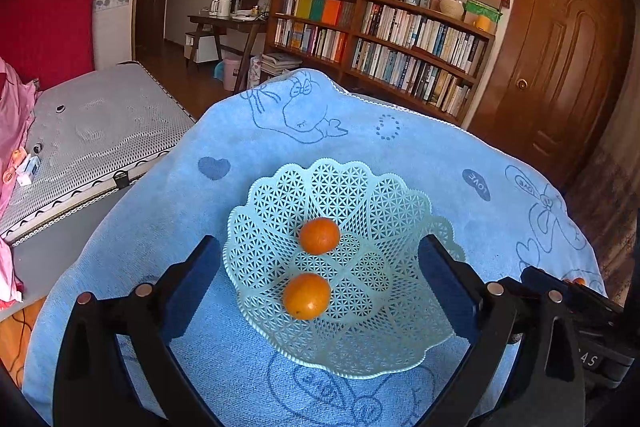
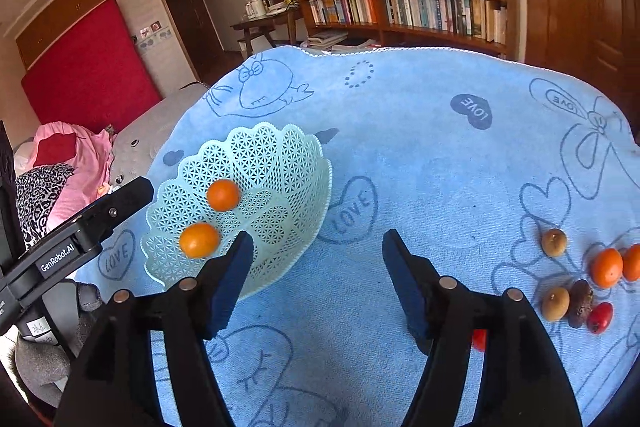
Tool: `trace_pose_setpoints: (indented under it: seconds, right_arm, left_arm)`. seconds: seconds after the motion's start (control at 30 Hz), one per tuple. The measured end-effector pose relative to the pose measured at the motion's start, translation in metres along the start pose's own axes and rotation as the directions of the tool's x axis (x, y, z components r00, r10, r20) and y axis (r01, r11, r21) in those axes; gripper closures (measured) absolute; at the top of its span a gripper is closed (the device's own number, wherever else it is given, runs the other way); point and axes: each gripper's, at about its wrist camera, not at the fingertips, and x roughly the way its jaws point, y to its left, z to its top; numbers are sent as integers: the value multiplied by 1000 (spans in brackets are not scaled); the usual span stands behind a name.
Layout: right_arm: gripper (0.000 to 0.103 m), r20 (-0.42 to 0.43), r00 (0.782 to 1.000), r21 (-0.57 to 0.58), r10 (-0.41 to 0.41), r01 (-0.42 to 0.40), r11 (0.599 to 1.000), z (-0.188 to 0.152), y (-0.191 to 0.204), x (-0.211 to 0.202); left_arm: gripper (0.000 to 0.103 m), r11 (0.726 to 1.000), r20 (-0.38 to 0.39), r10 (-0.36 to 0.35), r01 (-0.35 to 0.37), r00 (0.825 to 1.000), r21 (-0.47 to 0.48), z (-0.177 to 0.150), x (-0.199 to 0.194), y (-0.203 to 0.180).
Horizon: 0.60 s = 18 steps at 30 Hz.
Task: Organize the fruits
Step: 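Grasp the dark brown avocado with the left tool while the right tool grasps an orange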
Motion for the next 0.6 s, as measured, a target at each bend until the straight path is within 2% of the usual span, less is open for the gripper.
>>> trace_pose_setpoints:
  seconds: [0.17, 0.33, 0.6]
  right_arm:
    - [34, 9, 1000, 45, -28, 28, 999, -3, -25, -10]
    - [33, 11, 998, 135, -60, 58, 989, -6, -67, -27]
    - [31, 26, 989, 317, -144, 128, 940, -21, -145, -58]
  left_arm:
    - [3, 1000, -7, -2, 2, 1000, 1, -2, 1, -3]
    - [3, 1000, -19, -15, 16, 1000, 17, -6, 4, -12]
    - [3, 993, -52, -72, 77, 996, 85, -20, 2, -41]
